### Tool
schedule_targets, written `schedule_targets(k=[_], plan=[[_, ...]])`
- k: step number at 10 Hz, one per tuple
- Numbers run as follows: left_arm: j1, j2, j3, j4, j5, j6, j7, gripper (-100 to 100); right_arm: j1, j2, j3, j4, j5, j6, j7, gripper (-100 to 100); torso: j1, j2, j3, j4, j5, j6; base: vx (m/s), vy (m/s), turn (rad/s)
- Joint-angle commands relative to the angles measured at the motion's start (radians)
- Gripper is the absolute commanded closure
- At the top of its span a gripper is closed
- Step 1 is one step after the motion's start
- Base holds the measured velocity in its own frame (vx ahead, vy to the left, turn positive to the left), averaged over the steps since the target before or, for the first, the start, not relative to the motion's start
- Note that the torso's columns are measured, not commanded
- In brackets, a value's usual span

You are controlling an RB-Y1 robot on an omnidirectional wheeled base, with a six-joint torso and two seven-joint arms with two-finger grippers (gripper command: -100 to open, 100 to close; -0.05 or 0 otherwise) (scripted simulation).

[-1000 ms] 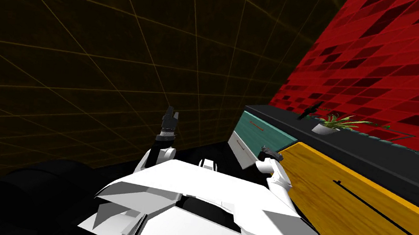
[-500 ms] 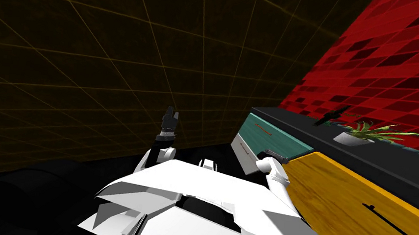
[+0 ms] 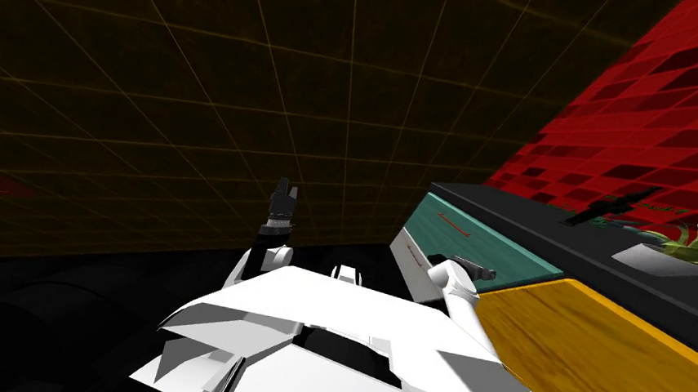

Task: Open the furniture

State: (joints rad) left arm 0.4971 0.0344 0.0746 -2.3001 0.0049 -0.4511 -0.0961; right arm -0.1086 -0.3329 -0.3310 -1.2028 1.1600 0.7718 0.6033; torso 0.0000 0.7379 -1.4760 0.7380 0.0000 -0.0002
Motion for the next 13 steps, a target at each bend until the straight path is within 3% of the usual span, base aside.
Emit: schedule_targets(k=[1,2,3,4,5,6,7,10,12,13], plan=[[0.000,0.000,0.000,0.000,0.000,0.000,0.000,0,-0.032,-0.008,-0.012,0.063,0.079,0.071,0.023,-100,0.000,0.000,0.000,0.000,0.000,0.001,0.011,-0.010,0.283],[0.000,0.000,0.000,0.000,0.000,0.000,0.000,0,-0.032,-0.008,-0.012,0.063,0.088,0.080,0.023,-100,0.001,0.000,0.000,0.000,0.000,-0.001,0.012,-0.012,0.109],[0.000,0.000,0.000,0.000,0.000,0.000,0.000,0,-0.053,-0.013,-0.020,0.103,0.127,0.119,0.035,-100,0.000,0.000,0.000,0.000,0.000,0.001,0.013,-0.010,0.165],[0.000,0.000,0.000,0.000,0.000,0.000,0.000,0,-0.053,-0.013,-0.020,0.103,0.137,0.124,0.035,-100,0.000,0.000,0.000,0.000,0.000,0.000,0.011,-0.013,0.099],[0.000,0.000,0.000,0.000,0.000,0.000,0.000,0,-0.073,-0.018,-0.026,0.142,0.175,0.165,0.045,-100,0.000,0.000,0.000,0.000,0.000,0.001,0.010,-0.014,0.131],[0.000,0.000,0.000,0.000,0.000,0.000,0.000,0,-0.073,-0.018,-0.026,0.142,0.184,0.165,0.045,-100,0.000,0.000,0.000,0.000,0.000,0.000,0.009,-0.013,0.126],[0.000,0.000,0.000,0.000,0.000,0.000,0.000,0,-0.091,-0.023,-0.032,0.178,0.223,0.204,0.054,-100,0.000,0.000,0.000,0.000,0.000,0.000,0.012,-0.011,0.195],[0.000,0.000,0.000,0.000,0.000,0.000,0.000,0,-0.109,-0.027,-0.037,0.212,0.272,0.240,0.062,-100,0.000,0.000,0.000,0.000,0.000,0.000,0.009,-0.010,0.120],[0.000,0.000,0.000,0.000,0.000,0.000,0.000,0,-0.140,-0.036,-0.046,0.272,0.338,0.302,0.074,-100,0.000,0.000,0.000,0.000,0.000,0.000,0.008,-0.011,0.179],[0.000,0.000,0.000,0.000,0.000,0.000,0.000,0,-0.140,-0.036,-0.046,0.272,0.348,0.304,0.074,-100,0.000,0.000,0.000,0.000,0.000,0.000,0.008,-0.013,0.082]])
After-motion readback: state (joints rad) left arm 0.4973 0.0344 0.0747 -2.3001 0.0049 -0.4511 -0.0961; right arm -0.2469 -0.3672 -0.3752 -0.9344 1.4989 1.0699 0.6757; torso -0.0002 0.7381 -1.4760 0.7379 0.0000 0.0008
